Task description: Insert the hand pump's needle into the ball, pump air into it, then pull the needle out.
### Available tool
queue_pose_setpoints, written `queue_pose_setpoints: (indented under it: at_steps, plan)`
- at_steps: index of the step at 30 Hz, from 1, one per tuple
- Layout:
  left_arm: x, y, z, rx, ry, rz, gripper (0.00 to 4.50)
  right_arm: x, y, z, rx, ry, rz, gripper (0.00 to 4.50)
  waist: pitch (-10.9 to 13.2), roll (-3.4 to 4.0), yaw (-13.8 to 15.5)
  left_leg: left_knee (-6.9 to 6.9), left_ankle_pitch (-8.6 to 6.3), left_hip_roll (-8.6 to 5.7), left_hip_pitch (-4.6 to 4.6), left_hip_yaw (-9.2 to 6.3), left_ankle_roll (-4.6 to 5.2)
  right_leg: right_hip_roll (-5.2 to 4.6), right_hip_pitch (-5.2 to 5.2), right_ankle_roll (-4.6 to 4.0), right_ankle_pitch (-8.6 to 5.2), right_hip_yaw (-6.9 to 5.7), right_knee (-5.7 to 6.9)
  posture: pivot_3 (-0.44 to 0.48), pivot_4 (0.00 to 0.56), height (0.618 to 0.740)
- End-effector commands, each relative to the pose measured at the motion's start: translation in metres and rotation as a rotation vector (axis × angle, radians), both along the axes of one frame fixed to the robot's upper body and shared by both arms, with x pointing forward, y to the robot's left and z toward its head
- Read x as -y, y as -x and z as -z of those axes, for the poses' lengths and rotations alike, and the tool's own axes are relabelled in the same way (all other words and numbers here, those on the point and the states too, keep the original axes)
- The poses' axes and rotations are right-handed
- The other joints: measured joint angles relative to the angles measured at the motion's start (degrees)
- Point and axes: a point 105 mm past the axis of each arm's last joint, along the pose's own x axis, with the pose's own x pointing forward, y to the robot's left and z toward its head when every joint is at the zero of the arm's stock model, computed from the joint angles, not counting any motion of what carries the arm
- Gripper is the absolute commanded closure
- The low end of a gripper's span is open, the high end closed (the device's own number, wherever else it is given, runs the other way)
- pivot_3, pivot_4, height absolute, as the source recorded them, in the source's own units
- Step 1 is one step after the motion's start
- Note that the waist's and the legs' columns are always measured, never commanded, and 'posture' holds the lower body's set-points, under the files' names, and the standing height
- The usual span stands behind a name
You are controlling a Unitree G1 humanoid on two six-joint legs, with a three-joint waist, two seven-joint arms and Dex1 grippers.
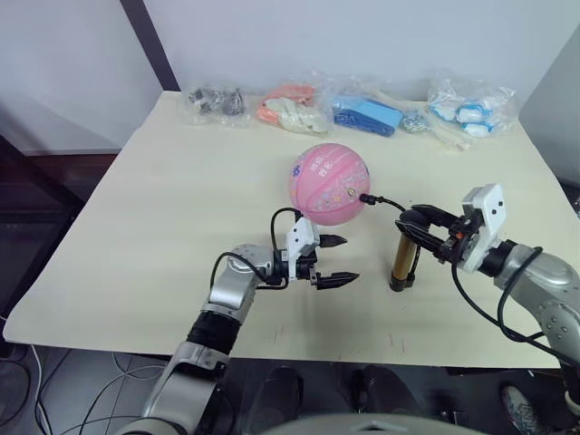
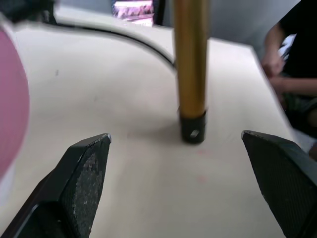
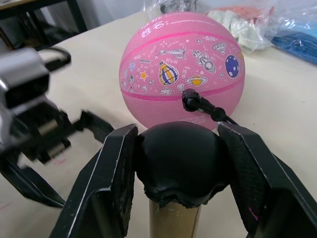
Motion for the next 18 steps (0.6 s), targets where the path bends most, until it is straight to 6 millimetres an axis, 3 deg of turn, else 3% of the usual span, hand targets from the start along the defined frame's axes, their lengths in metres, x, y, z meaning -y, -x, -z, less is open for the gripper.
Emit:
queue_pose_setpoints:
  at_steps: [1,13,18]
  plan:
    - [-0.009,0.009,-0.021,0.014,0.036,0.028,0.00,0.010,0.013,0.050,-0.258,0.081,0.023,2.44,0.2,0.07,-0.2,0.00,0.00,-0.03,-0.01,-0.02,0.00,0.00,-0.01,0.01,-0.01,0.00,-0.01,0.000,0.150,0.740]
    - [-0.065,0.046,-0.049,-0.024,0.066,0.074,0.00,0.015,0.016,0.025,-0.215,0.128,-0.027,2.44,0.7,0.35,-0.2,0.14,0.01,-0.08,-0.69,-0.09,0.00,-0.13,-0.49,-0.20,0.11,-0.12,0.00,0.000,0.150,0.740]
    - [-0.090,0.052,-0.058,-0.035,0.063,0.012,0.00,0.016,0.011,0.008,-0.173,0.152,-0.053,2.44,1.0,0.43,-0.3,0.19,0.01,-0.11,-0.72,-0.09,0.00,-0.20,-0.49,-0.19,0.11,-0.19,0.02,0.000,0.150,0.740]
